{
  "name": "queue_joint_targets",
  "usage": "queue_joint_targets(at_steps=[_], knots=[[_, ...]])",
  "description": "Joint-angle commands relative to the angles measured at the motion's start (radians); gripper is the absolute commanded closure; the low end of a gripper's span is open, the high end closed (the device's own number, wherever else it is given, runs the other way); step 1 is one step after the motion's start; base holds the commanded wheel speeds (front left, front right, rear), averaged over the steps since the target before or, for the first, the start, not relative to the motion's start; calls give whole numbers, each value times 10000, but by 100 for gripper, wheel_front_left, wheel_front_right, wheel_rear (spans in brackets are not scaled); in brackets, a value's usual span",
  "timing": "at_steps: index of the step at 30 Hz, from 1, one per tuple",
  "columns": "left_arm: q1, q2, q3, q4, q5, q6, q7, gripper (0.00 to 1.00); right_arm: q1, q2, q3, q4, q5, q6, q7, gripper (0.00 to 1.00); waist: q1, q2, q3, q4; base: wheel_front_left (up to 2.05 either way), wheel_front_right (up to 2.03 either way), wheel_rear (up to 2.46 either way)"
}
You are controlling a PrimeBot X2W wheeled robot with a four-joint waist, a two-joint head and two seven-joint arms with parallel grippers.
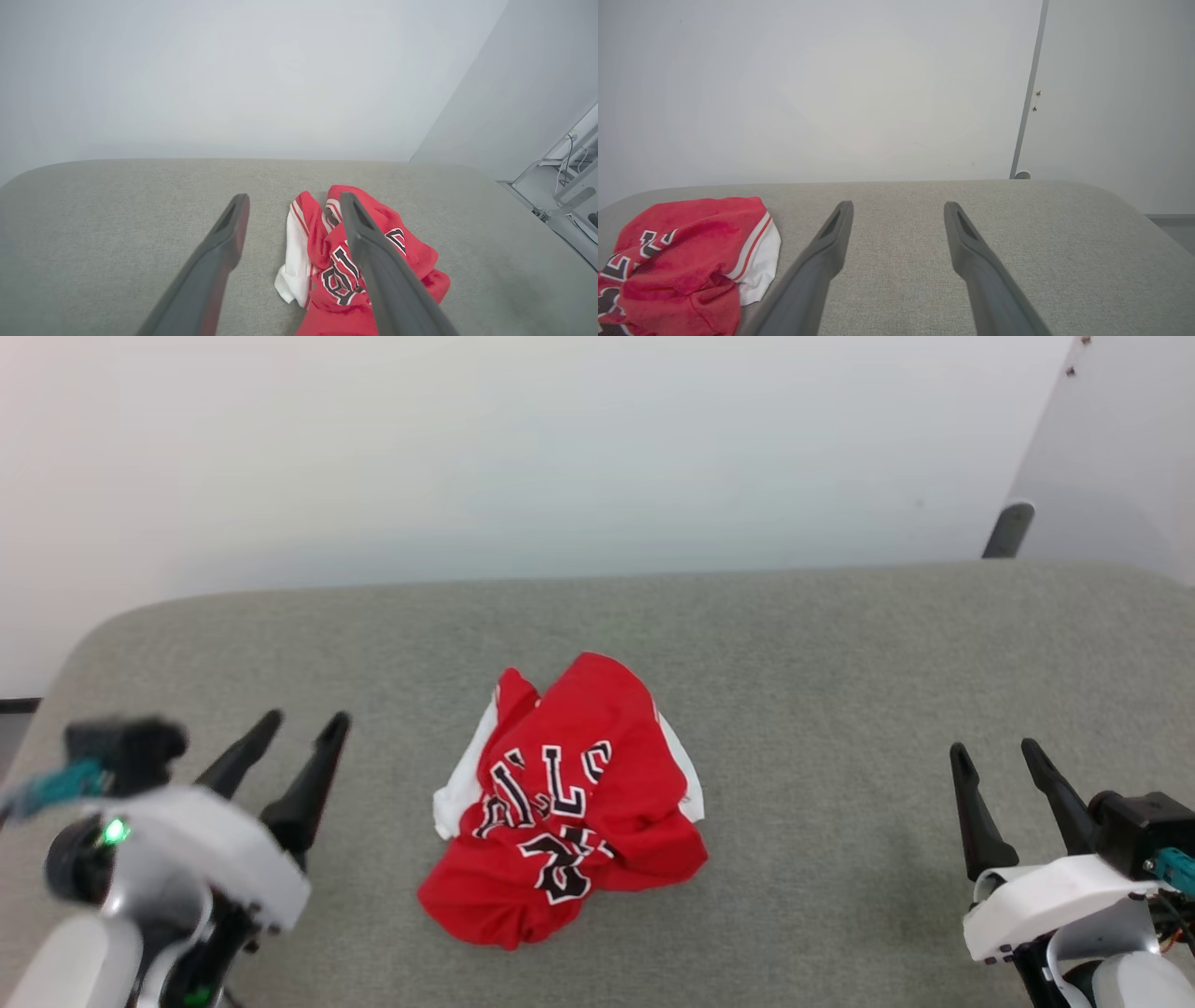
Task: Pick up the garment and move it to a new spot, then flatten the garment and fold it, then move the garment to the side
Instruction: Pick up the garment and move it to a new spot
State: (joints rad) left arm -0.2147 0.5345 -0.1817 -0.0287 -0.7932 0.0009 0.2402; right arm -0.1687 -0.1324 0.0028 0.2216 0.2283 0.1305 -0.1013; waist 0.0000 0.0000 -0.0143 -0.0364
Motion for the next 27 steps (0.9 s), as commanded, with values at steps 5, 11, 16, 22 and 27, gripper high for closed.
queue_joint_targets(at_steps=[5, 11, 16, 22, 27], knots=[[905, 23, 441, 202, 431, -350, -1673, 0, 260, -93, -97, 1, 56, 4, -33, 0, 0, 0, -367, 343, 0, 0, 0], [1671, -79, 812, 639, 567, -566, -3112, 0, 487, -145, -242, 44, 75, 4, -155, 0, 0, 0, -590, 594, 0, 0, 0], [2146, -111, 1073, 974, 511, -758, -4004, 0, 731, -152, -400, 79, 82, 4, -226, 0, 0, 0, -735, 782, 0, 0, 0], [2622, 64, 1183, 1433, 710, -956, -4587, 0, 1030, -157, -594, 65, 98, 4, -326, 0, 0, 0, -859, 975, 0, 0, 0], [2864, 38, 1415, 1649, 677, -1024, -4853, 0, 1227, -105, -774, 16, 93, 4, -373, 0, 0, 0, -900, 1086, 0, 0, 0]])
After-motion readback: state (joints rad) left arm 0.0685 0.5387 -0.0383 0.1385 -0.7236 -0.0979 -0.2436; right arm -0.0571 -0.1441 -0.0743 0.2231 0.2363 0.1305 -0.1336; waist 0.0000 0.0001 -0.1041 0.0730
